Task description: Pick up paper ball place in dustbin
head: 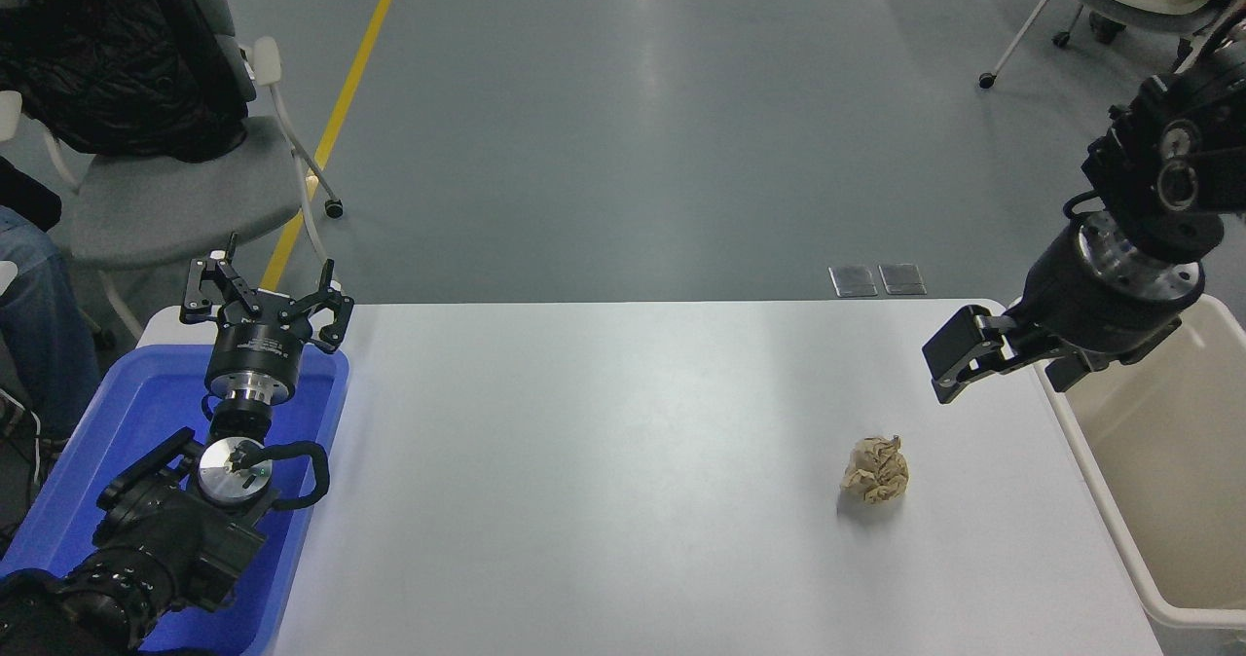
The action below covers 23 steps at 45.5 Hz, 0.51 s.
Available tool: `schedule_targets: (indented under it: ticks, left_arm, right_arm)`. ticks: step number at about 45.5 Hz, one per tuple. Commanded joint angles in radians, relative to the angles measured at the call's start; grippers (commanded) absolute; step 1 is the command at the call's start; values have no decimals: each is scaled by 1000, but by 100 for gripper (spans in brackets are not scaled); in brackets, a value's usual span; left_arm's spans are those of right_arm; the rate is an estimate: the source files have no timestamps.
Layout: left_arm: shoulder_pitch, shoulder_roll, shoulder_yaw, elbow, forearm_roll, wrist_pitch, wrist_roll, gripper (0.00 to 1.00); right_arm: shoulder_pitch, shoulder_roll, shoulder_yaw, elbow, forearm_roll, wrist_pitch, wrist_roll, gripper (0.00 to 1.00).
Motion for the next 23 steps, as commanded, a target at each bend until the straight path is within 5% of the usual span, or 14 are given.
schedule_targets:
  ticks: [1,23]
  left_arm:
    - [0,0,0,0,0,0,0,99]
    - [-2,1,1,0,0,0,0,99]
  right_arm:
    - [-2,-1,0,0,-1,0,0,100]
    - [-12,4,9,-18,1,-5,0,100]
